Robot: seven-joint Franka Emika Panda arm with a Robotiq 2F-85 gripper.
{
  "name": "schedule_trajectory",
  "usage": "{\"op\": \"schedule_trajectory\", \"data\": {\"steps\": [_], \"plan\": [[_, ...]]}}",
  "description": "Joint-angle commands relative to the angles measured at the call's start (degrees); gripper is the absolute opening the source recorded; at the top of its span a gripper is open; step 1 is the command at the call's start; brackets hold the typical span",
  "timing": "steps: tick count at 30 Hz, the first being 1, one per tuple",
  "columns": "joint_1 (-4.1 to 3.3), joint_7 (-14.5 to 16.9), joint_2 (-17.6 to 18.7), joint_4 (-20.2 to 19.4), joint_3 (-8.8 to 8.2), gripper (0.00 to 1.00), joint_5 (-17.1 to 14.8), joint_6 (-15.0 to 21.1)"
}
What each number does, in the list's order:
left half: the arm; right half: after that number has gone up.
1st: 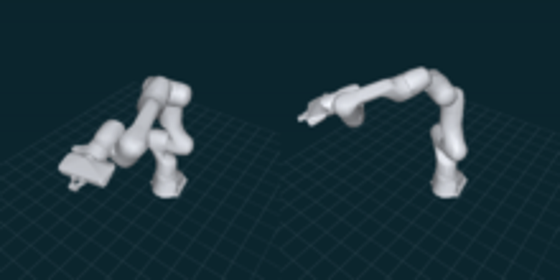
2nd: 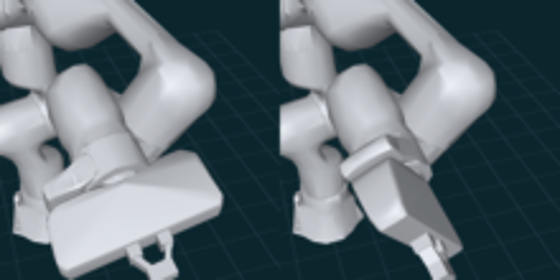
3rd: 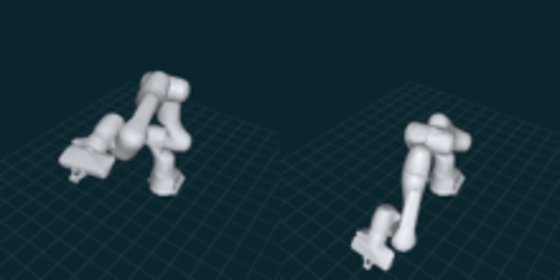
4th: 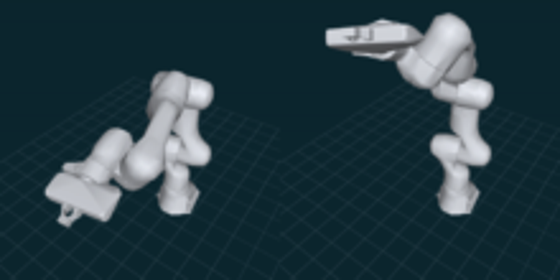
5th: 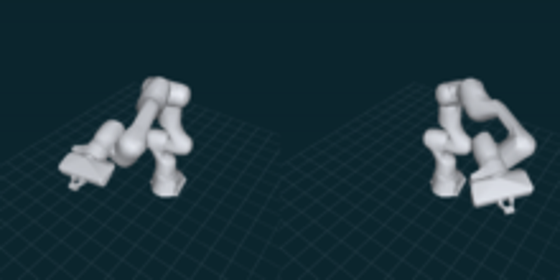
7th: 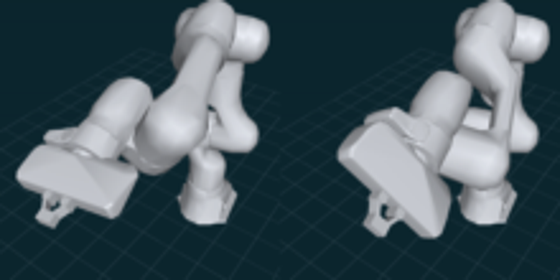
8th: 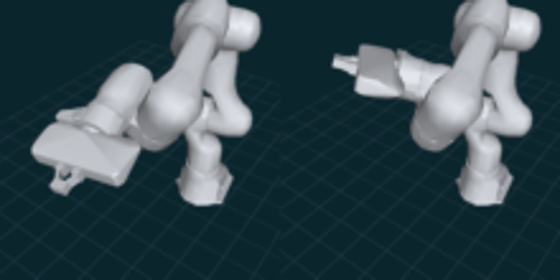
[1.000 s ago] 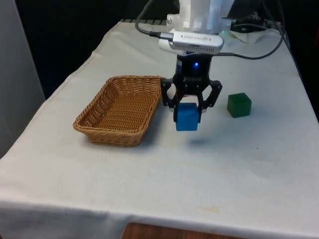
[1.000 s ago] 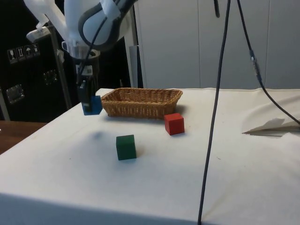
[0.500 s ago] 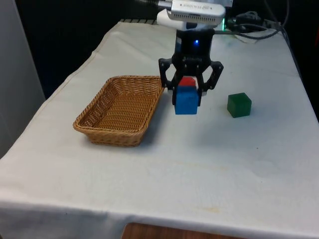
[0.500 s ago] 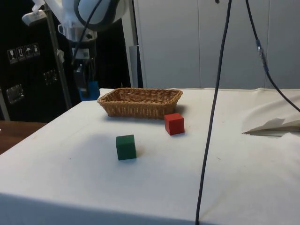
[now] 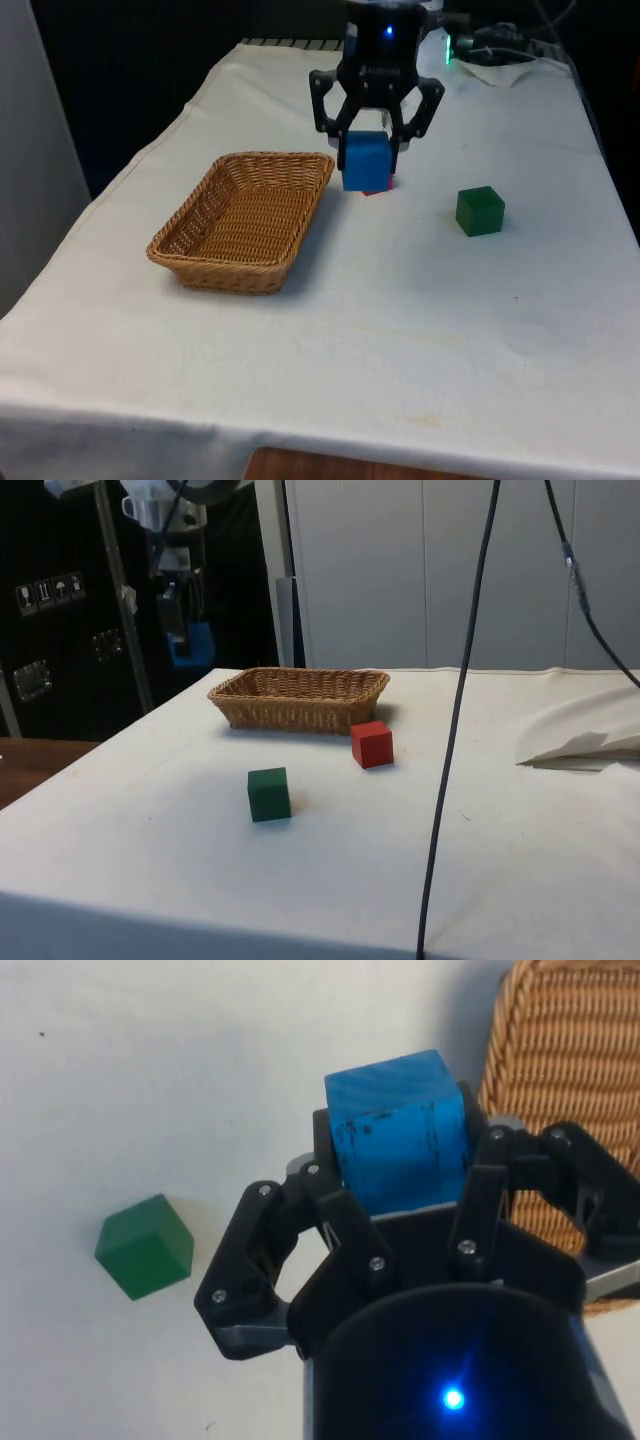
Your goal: Pick up the blue cube and place it into the basket.
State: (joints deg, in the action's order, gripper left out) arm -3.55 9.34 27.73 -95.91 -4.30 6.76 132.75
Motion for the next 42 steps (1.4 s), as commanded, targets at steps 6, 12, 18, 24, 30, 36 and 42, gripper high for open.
{"op": "schedule_trajectory", "data": {"steps": [6, 12, 18, 24, 30, 36, 42], "plan": [[0.34, 0.8, -1.9, -0.6, -0.17, 0.01, 0.0, -1.5], [0.63, 1.9, -5.6, -2.9, -0.46, 0.01, 0.0, -2.7], [0.69, 2.5, -7.7, -4.4, -0.63, 0.01, 0.0, -3.4], [0.69, 3.0, -9.3, -5.4, -1.03, 0.01, 0.0, -3.7], [1.55, 5.6, -10.9, -7.1, -2.06, 0.01, -0.5, -3.6], [2.01, 7.5, -11.3, -7.9, -2.98, 0.01, -1.0, -3.3], [2.06, 9.6, -11.5, -8.9, -4.58, 0.01, -1.5, -3.3]]}}
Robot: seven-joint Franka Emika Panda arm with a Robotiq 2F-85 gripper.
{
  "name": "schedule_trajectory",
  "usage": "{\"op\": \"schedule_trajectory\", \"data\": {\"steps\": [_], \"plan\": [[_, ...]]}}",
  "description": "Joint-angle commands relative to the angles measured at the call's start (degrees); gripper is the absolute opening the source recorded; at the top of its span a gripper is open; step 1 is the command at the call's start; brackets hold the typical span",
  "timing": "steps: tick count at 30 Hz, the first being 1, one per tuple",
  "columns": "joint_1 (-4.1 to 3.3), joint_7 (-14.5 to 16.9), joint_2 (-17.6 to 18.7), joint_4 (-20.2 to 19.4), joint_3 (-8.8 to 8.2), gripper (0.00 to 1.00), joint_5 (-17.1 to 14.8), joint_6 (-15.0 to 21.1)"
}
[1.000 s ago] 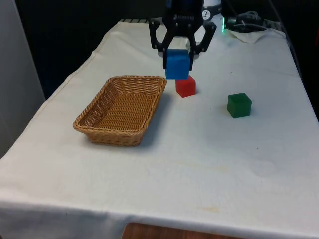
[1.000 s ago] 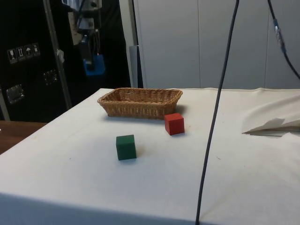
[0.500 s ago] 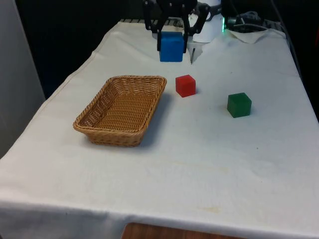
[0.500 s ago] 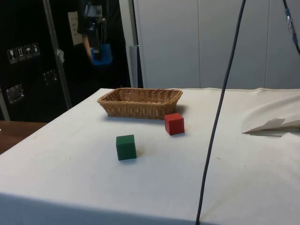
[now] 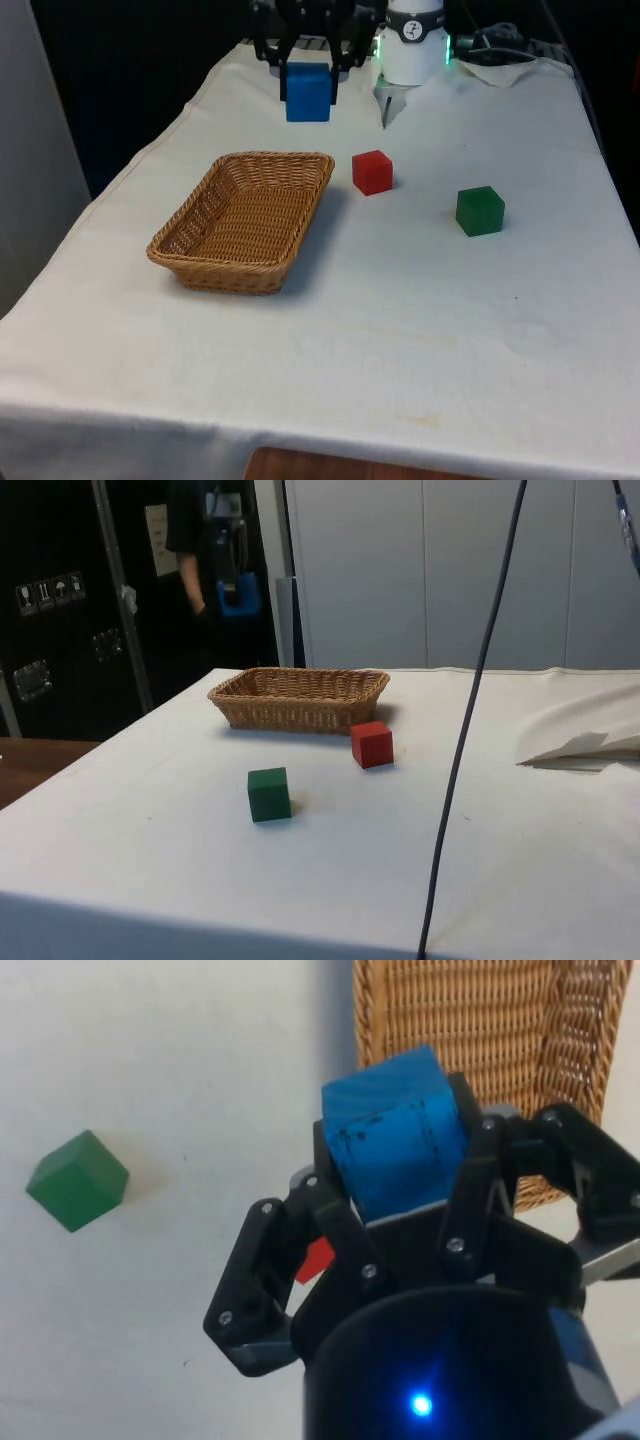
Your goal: Pick up the blue cube and place it into the basket.
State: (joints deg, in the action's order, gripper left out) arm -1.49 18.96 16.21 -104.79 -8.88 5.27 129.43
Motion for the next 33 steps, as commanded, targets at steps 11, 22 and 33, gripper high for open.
{"op": "schedule_trajectory", "data": {"steps": [11, 22, 33], "plan": [[0.57, 5.4, -0.1, -3.8, -2.23, 0.01, -2.9, 2.8], [1.83, 12.8, 2.2, -6.0, -4.93, 0.01, -7.2, 6.4], [2.23, 17.6, 6.4, -5.0, -8.14, 0.01, -11.2, 8.5]]}}
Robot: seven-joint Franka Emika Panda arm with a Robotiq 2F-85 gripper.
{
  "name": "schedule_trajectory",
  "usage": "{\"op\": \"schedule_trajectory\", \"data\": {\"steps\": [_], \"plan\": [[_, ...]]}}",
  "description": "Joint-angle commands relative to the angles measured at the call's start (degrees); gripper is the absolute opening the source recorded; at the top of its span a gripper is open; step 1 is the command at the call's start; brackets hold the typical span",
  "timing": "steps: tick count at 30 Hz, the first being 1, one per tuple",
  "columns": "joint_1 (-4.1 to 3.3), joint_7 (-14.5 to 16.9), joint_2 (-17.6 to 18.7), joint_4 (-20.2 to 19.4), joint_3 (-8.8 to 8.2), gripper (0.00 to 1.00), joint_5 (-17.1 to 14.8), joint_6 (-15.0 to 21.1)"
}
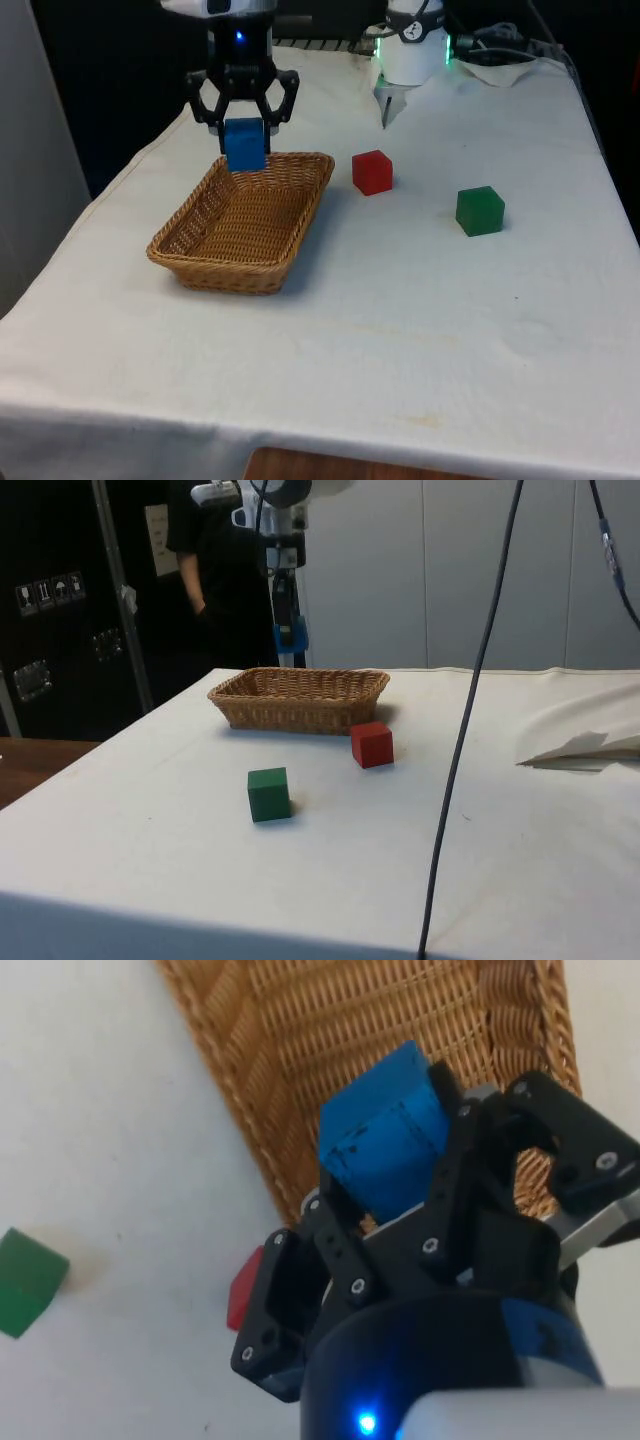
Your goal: Pick up the blue cube and place it into the basket.
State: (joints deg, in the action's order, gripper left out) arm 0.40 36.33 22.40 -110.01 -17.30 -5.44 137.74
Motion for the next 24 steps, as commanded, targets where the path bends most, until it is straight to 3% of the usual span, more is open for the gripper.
{"op": "schedule_trajectory", "data": {"steps": [1, 3, 4, 5, 12, 13, 14, 21, 22, 23, 24], "plan": [[0.34, 0.3, 0.6, 0.3, 0.11, 0.01, -0.7, 0.3], [0.52, 0.5, 1.3, 0.5, -0.11, 0.01, -1.1, 0.6], [0.06, 0.0, 1.1, 0.5, -0.46, 0.01, -0.5, 0.2], [0.57, 0.5, 1.7, 0.6, -0.29, 0.01, -1.3, 0.7], [1.03, 0.8, 4.5, 1.5, -1.32, 0.01, -3.2, 1.8], [0.52, 0.3, 4.1, 1.3, -1.66, 0.01, -2.5, 1.5], [1.09, 0.9, 5.2, 1.7, -1.43, 0.01, -3.9, 2.1], [1.20, 1.6, 7.1, 2.1, -1.38, 0.01, -6.8, 3.7], [0.74, 1.1, 6.9, 1.9, -1.95, 0.01, -6.0, 3.2], [1.20, 1.7, 7.2, 2.1, -1.32, 0.01, -7.2, 4.0], [1.20, 1.9, 7.5, 2.1, -1.26, 0.01, -8.1, 4.5]]}}
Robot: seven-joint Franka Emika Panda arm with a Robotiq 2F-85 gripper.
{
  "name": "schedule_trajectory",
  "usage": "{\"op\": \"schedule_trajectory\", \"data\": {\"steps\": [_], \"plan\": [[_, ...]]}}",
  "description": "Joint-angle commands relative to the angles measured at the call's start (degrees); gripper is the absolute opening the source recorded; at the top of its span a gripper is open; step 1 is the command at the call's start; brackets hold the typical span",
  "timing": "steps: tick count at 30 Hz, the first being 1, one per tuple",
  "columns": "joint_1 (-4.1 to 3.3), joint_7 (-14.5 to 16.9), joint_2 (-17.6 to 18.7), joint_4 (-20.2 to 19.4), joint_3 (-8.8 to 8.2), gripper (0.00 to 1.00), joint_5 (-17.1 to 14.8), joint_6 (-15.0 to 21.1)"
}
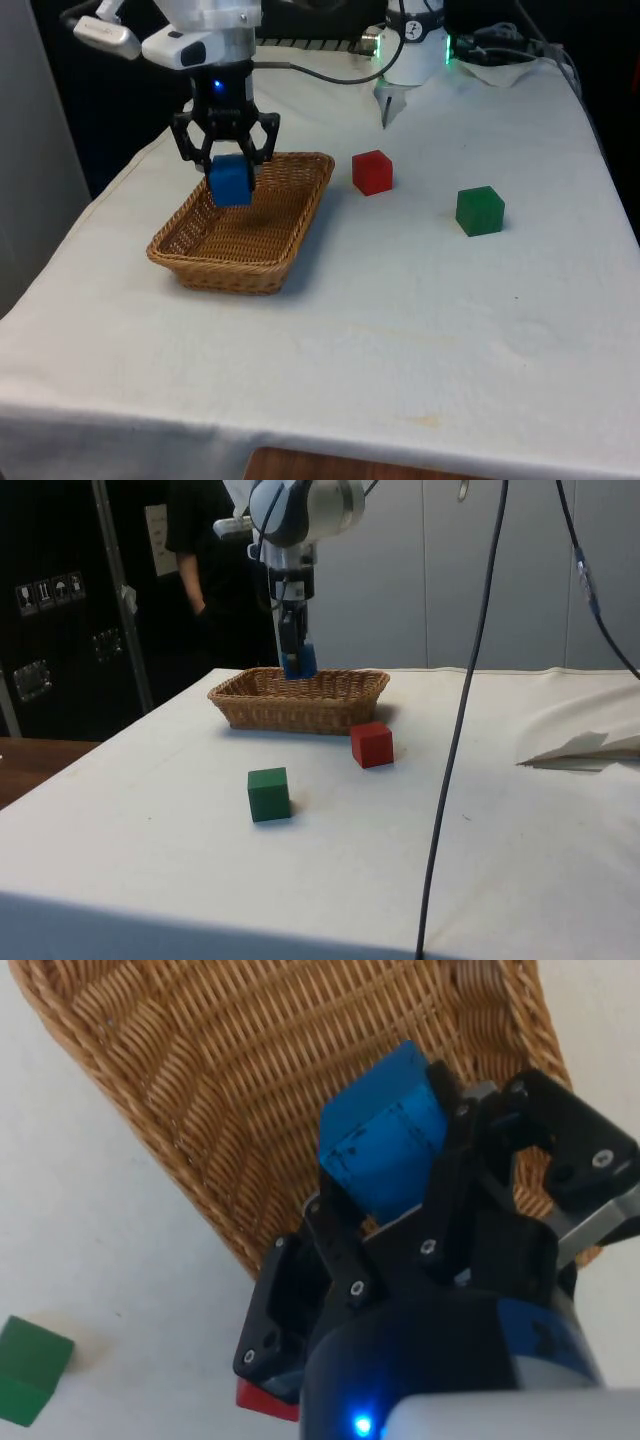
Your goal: Pick up the blue cube and place it into the basket.
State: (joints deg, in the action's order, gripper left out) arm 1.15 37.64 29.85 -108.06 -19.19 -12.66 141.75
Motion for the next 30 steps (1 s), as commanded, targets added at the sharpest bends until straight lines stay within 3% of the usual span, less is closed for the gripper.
{"op": "schedule_trajectory", "data": {"steps": [1, 7, 8, 9, 10, 17, 18, 19, 23, 25, 26, 27, 30], "plan": [[0.46, 0.7, 0.2, 0.1, 0.69, 0.01, -1.3, 0.7], [0.46, 2.2, 1.5, -0.1, 0.86, 0.01, -4.6, 2.6], [-0.06, 1.7, 1.4, -0.1, 0.17, 0.01, -4.0, 1.6], [0.46, 2.5, 1.9, -0.1, 0.86, 0.01, -5.1, 2.8], [0.52, 2.8, 2.2, -0.1, 0.80, 0.01, -5.5, 3.0], [0.63, 4.8, 4.6, 0.2, 0.92, 0.01, -9.5, 5.2], [0.00, 4.3, 4.5, 0.0, 0.17, 0.01, -8.9, 4.6], [0.63, 5.0, 4.9, 0.2, 0.97, 0.01, -9.9, 5.4], [0.40, 6.2, 5.9, 0.3, 0.92, 0.01, -12.1, 6.4], [0.34, 6.6, 5.9, 0.3, 0.86, 0.01, -12.7, 6.5], [-0.06, 6.1, 6.2, 0.4, 0.29, 0.01, -12.0, 6.0], [0.23, 6.6, 6.0, 0.4, 0.74, 0.01, -12.7, 6.4], [0.06, 6.4, 6.1, 0.5, 0.46, 0.01, -12.5, 6.2]]}}
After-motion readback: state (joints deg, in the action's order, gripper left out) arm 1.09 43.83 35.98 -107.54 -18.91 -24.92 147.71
